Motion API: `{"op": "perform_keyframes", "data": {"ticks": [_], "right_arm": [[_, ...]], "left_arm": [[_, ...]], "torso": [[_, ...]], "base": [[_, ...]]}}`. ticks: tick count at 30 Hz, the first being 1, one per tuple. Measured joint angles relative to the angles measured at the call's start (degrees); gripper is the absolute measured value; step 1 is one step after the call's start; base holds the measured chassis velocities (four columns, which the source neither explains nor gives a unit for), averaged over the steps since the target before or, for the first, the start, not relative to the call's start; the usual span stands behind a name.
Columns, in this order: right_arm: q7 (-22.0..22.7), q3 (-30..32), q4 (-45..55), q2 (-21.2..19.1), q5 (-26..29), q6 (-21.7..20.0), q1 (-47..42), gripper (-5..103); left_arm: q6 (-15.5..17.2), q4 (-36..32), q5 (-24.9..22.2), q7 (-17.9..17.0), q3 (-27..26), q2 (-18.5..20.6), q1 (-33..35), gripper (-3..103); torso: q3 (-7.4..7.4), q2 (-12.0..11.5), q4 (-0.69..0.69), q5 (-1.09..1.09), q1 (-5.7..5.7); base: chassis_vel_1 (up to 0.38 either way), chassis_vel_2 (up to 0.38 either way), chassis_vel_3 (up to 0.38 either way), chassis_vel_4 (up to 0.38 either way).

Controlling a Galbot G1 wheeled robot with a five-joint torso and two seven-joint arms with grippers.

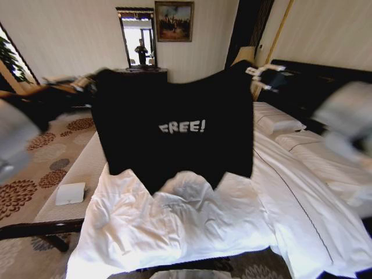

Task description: Fold the clothes on the bed.

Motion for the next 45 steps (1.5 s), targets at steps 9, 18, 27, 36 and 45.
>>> {"op": "perform_keyframes", "data": {"ticks": [9, 18, 27, 36, 45], "right_arm": [[0.4, -3.1, -1.3, 5.6, -8.6, -1.9, -12.4, 1], [-6.5, -21.1, -17.9, 22.4, -31.8, -4.8, -17.4, 1], [-11.9, -37.2, -40.3, 36.5, -53.2, -2.0, -13.3, 1], [-15.4, -40.4, -52.2, 43.9, -63.1, 2.5, -12.3, 1], [-18.1, -45.2, -67.5, 52.3, -72.7, 5.5, -7.7, 1]], "left_arm": [[1.0, 0.5, 11.1, 1.1, 11.0, -2.3, 3.4, 0], [-1.7, 11.4, 38.9, 9.1, 38.9, -9.3, 1.0, 0], [-3.2, 27.8, 52.0, 10.4, 52.6, -20.1, -2.2, 0], [-4.6, 36.5, 55.4, 11.1, 55.8, -25.1, -3.8, 0], [-5.1, 52.2, 55.5, 11.4, 67.9, -32.7, -18.0, 0]], "torso": [[0.04, 0.0, -0.01, 0.07, 0.05], [0.04, 0.0, -0.01, 0.03, 0.05], [0.05, 0.0, -0.01, 0.02, 0.06], [0.02, 0.0, 0.02, 0.01, 0.03], [0.04, 0.0, 0.02, 0.00, 0.04]], "base": [[0.000, 0.000, 0.000, 0.000], [0.000, 0.000, 0.000, 0.000], [0.000, 0.001, 0.012, -0.001], [0.000, 0.000, 0.000, 0.000], [0.000, 0.000, 0.000, 0.000]]}}
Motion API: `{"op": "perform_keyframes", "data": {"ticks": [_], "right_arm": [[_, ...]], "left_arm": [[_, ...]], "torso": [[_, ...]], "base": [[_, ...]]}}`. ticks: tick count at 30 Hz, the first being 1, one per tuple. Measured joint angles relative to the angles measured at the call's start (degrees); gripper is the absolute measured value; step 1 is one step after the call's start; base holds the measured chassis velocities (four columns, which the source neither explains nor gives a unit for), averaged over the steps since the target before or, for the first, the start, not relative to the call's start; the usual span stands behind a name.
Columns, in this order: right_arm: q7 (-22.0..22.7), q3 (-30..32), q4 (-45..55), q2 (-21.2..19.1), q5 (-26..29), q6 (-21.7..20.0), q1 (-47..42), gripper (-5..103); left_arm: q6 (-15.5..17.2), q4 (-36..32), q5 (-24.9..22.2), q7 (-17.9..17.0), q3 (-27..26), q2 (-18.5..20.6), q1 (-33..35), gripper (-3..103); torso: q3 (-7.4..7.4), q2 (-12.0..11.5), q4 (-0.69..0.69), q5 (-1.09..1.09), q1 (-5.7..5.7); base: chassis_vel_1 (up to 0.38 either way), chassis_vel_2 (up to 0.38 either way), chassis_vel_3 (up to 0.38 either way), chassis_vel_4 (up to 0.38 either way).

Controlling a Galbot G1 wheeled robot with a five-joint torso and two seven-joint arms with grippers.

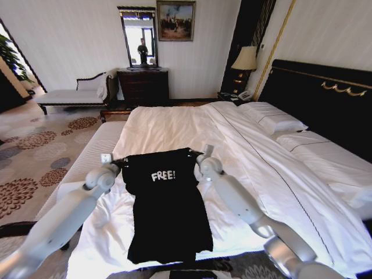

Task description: Fold the clothes on the bed.

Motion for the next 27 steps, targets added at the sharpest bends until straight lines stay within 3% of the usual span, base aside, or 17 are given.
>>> {"op": "perform_keyframes", "data": {"ticks": [5, 10, 13, 16, 27], "right_arm": [[-1.1, -1.5, -14.8, 4.9, -3.1, 2.7, 6.8, 1], [-3.4, -1.7, -26.3, 8.5, -6.6, 5.3, 12.2, 1], [-4.6, -1.2, -29.3, 9.5, -7.8, 5.7, 13.5, 1], [-7.8, 0.2, -37.4, 12.4, -12.5, 7.6, 16.3, 1], [-11.7, 5.4, -48.3, 17.0, -21.1, 11.2, 18.9, 1]], "left_arm": [[-0.8, 11.0, 0.1, 0.4, 6.3, -6.8, -10.6, 0], [-0.7, 20.6, -0.8, 0.6, 8.2, -9.8, -17.1, 0], [-0.4, 22.7, -1.2, 0.9, 8.7, -10.0, -18.5, 0], [-0.4, 28.6, -0.2, 2.3, 10.6, -11.2, -21.8, 0], [-0.3, 33.7, 2.3, 3.5, 13.4, -14.8, -23.7, 0]], "torso": [[0.00, 0.0, -0.04, 0.03, -0.01], [0.01, 0.0, -0.04, 0.03, 0.01], [0.01, 0.0, -0.02, 0.04, 0.01], [-0.01, 0.0, -0.01, 0.02, 0.00], [-0.01, 0.0, -0.01, 0.03, 0.00]], "base": [[0.000, 0.000, 0.000, 0.000], [0.000, 0.000, 0.000, 0.000], [0.000, 0.000, 0.000, 0.000], [0.000, 0.000, 0.000, 0.000], [0.000, 0.000, 0.000, 0.000]]}}
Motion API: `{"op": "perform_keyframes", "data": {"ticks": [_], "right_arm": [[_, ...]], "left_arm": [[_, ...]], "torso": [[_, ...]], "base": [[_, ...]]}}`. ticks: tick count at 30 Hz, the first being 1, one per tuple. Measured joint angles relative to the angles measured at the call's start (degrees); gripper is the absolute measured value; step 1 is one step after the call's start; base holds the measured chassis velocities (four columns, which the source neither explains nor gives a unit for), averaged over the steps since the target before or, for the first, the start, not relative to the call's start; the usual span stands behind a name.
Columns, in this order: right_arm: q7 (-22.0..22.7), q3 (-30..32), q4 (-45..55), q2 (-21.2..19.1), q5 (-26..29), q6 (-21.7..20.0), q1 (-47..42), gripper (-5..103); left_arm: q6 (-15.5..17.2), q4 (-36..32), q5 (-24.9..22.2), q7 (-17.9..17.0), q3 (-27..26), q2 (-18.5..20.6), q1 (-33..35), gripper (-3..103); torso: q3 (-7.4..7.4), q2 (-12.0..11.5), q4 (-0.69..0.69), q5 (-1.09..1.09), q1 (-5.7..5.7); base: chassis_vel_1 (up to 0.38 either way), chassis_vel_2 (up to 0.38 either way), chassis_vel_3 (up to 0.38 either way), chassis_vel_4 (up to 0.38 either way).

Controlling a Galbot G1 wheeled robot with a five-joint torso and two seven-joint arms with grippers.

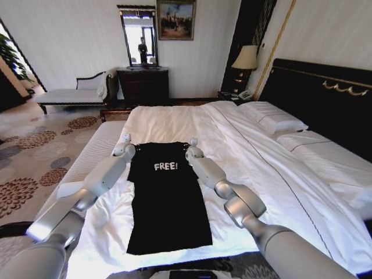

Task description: Fold the clothes on the bed.

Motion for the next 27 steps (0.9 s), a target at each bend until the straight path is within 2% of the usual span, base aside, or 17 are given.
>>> {"op": "perform_keyframes", "data": {"ticks": [6, 8, 10, 13, 15, 16, 17, 18, 19, 20, 21, 22, 23, 25, 26, 27], "right_arm": [[-2.2, 2.8, -4.3, 0.3, -3.6, 1.0, 0.6, 1], [-2.9, 3.0, -4.6, 0.2, -3.7, 0.7, 0.6, 1], [-3.3, 2.8, -4.6, 0.2, -3.8, 0.5, 0.4, 1], [-4.6, 1.7, -4.4, 0.1, -4.1, 0.0, -0.3, 16], [-4.8, 1.5, -4.2, 0.1, -4.0, -0.1, -0.5, 16], [-5.1, 1.1, -3.9, 0.1, -3.9, -0.3, -0.7, 28], [-5.3, 0.7, -3.6, 0.1, -3.8, -0.3, -0.8, 28], [-5.3, 0.2, -3.2, 0.0, -3.6, -0.4, -1.0, 32], [-5.3, -0.1, -2.8, 0.0, -3.4, -0.5, -1.1, 38], [-5.2, -0.6, -2.1, 0.0, -2.9, -0.7, -1.3, 44], [-5.2, -0.6, -2.1, 0.0, -2.9, -0.7, -1.3, 44], [-4.7, -1.4, -0.7, -0.1, -1.8, -1.1, -1.7, 49], [-3.9, -2.1, 0.7, -0.5, -0.5, -1.5, -2.1, 49], [-2.1, -3.6, 4.6, -2.3, 2.6, -2.8, -3.5, 60], [-2.1, -3.6, 4.6, -2.3, 2.6, -2.8, -3.5, 60], [-0.8, -4.4, 8.0, -3.9, 4.9, -3.6, -4.6, 66]], "left_arm": [[0.1, 3.7, 1.1, -0.8, -0.4, -3.0, 0.0, 0], [0.8, 4.3, 1.3, -0.8, -0.6, -3.3, 0.0, -2], [1.4, 4.6, 1.6, -0.7, -0.7, -3.5, -0.1, 1], [2.8, 6.3, 2.8, -0.1, -1.9, -4.1, -0.4, 18], [2.9, 6.4, 2.8, 0.0, -2.1, -4.2, -0.4, 18], [3.0, 6.6, 2.9, 0.0, -2.2, -4.2, -0.5, 24], [3.0, 6.7, 3.0, 0.0, -2.2, -4.2, -0.5, 28], [2.9, 6.7, 3.0, 0.0, -2.2, -4.1, -0.5, 34], [2.8, 6.5, 3.0, 0.0, -2.3, -4.1, -0.4, 34], [2.8, 6.0, 2.9, 0.0, -2.4, -3.9, -0.2, 40], [2.8, 6.0, 2.9, 0.0, -2.4, -3.9, -0.2, 40], [2.7, 4.7, 2.5, 0.0, -2.4, -3.2, 0.4, 45], [2.6, 3.4, 2.1, 0.0, -2.3, -2.6, 0.9, 51], [2.3, -0.9, 0.7, -0.6, -2.7, -0.8, 2.8, 61], [2.3, -0.9, 0.7, -0.6, -2.7, -0.8, 2.8, 61], [1.8, -4.6, -0.4, -1.2, -3.5, 0.6, 4.8, 67]], "torso": [[-0.01, 0.0, -0.02, 0.00, -0.01], [0.00, 0.0, -0.03, 0.00, -0.01], [-0.01, 0.0, -0.03, 0.00, -0.01], [0.00, 0.0, -0.01, 0.00, -0.01], [-0.01, 0.0, -0.01, 0.00, -0.01], [-0.01, 0.0, -0.01, 0.00, -0.01], [-0.01, 0.0, -0.01, 0.00, -0.01], [0.00, 0.0, -0.01, -0.01, -0.01], [-0.01, 0.0, -0.02, -0.01, -0.01], [-0.01, 0.0, -0.02, -0.01, -0.01], [-0.01, 0.0, -0.02, -0.01, -0.01], [-0.01, 0.0, -0.02, -0.01, -0.01], [0.00, 0.0, 0.00, 0.00, -0.01], [-0.01, 0.0, 0.01, 0.00, -0.01], [-0.01, 0.0, 0.01, 0.00, -0.01], [-0.01, 0.0, 0.00, -0.01, -0.01]], "base": [[0.000, 0.000, 0.000, 0.000], [0.000, 0.000, 0.000, 0.000], [0.000, 0.000, 0.000, 0.000], [0.000, 0.000, 0.000, 0.000], [0.000, 0.000, 0.000, 0.000], [0.000, 0.000, 0.000, 0.000], [0.000, 0.000, 0.000, 0.000], [0.000, 0.000, 0.000, 0.000], [0.000, 0.000, 0.000, 0.000], [0.000, 0.000, 0.000, 0.000], [0.000, 0.000, 0.000, 0.000], [0.000, 0.000, 0.000, 0.000], [0.000, 0.000, 0.000, 0.000], [0.000, 0.000, 0.000, 0.000], [0.000, 0.000, 0.000, 0.000], [0.000, 0.000, 0.000, 0.000]]}}
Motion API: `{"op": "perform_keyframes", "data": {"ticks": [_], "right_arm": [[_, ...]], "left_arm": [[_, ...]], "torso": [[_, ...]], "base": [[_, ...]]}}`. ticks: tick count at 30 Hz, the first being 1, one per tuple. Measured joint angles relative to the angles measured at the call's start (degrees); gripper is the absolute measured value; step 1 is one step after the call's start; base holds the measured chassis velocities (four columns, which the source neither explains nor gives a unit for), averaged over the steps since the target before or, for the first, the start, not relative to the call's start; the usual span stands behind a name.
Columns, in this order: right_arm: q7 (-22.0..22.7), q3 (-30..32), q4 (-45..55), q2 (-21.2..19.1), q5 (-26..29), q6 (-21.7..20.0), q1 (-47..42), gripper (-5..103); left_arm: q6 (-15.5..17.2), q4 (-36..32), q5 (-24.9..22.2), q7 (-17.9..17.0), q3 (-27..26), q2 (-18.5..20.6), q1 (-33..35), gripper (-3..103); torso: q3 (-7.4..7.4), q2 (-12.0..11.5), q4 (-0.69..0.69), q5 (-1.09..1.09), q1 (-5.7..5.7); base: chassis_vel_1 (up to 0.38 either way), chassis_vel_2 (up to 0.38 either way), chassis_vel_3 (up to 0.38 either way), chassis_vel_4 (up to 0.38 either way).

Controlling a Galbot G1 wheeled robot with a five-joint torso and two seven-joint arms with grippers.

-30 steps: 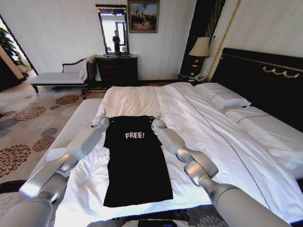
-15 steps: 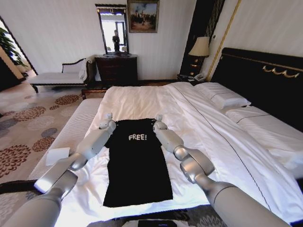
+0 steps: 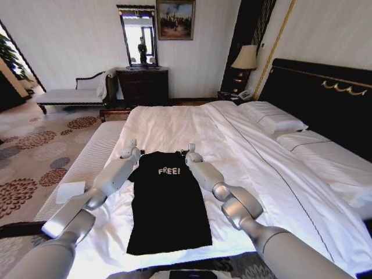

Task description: Fold the clothes on the bed.

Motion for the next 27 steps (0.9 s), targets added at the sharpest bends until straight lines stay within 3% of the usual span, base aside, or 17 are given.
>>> {"op": "perform_keyframes", "data": {"ticks": [2, 3, 4, 8, 9, 13, 16, 19, 20, 24, 27], "right_arm": [[2.8, -1.7, 7.5, -3.7, 4.6, -1.6, -2.9, 76], [3.6, -2.3, 10.3, -5.1, 5.5, -1.9, -4.3, 82], [3.6, -2.3, 10.3, -5.1, 5.5, -1.9, -4.3, 82], [5.9, -2.9, 19.4, -9.1, 7.0, -2.1, -10.1, 96], [5.9, -2.9, 19.4, -9.1, 7.0, -2.1, -10.1, 96], [8.1, -1.1, 34.3, -15.1, 8.6, -2.6, -18.9, 100], [8.6, 0.4, 39.1, -17.2, 9.0, -2.8, -21.8, 100], [9.2, 5.7, 47.9, -22.0, 9.1, -3.0, -29.0, 100], [9.2, 5.7, 47.9, -22.0, 9.1, -3.0, -29.0, 100], [9.2, 12.4, 56.8, -25.2, 7.3, -3.4, -40.3, 100], [9.0, 14.0, 59.0, -25.6, 6.9, -3.6, -42.6, 100]], "left_arm": [[-1.2, -7.2, -0.6, -0.3, -2.2, 3.0, 5.0, 77], [-2.2, -10.0, 0.5, 0.5, -3.1, 4.4, 7.6, 77], [-2.2, -10.0, 0.5, 0.5, -3.1, 4.4, 7.6, 77], [-6.4, -18.4, 4.6, 2.6, -6.6, 9.9, 16.0, 97], [-6.4, -18.4, 4.6, 2.6, -6.6, 9.9, 16.0, 97], [-9.9, -29.2, 4.6, 2.9, -14.2, 15.4, 28.1, 100], [-11.1, -32.6, 4.8, 3.1, -17.1, 16.4, 32.9, 100], [-13.5, -38.4, 8.9, 6.1, -23.5, 16.2, 43.1, 100], [-13.5, -38.4, 8.9, 6.1, -23.5, 16.2, 43.1, 100], [-16.8, -44.6, 13.1, 10.0, -31.5, 14.1, 55.3, 100], [-17.6, -46.1, 13.6, 11.5, -33.6, 13.3, 59.0, 100]], "torso": [[-0.01, 0.0, -0.04, 0.00, -0.01], [-0.01, 0.0, -0.04, -0.01, -0.01], [-0.01, 0.0, -0.04, -0.01, -0.01], [-0.01, 0.0, -0.01, 0.01, -0.01], [-0.01, 0.0, -0.01, 0.01, -0.01], [-0.02, 0.0, 0.00, 0.01, -0.02], [-0.02, 0.0, -0.02, 0.02, -0.02], [-0.01, 0.0, -0.01, -0.04, -0.02], [-0.01, 0.0, -0.01, -0.04, -0.02], [-0.01, 0.0, -0.06, 0.01, -0.03], [-0.02, 0.0, -0.03, 0.03, -0.03]], "base": [[0.000, 0.000, 0.000, 0.000], [0.000, 0.000, 0.000, 0.000], [0.000, 0.000, 0.000, 0.000], [0.000, 0.000, 0.000, 0.000], [0.000, 0.000, 0.000, 0.000], [0.000, 0.000, 0.000, 0.000], [0.000, 0.000, 0.000, 0.000], [0.000, 0.000, 0.000, 0.000], [0.000, 0.000, 0.000, 0.000], [0.000, 0.000, 0.000, 0.000], [0.000, 0.000, 0.000, 0.000]]}}
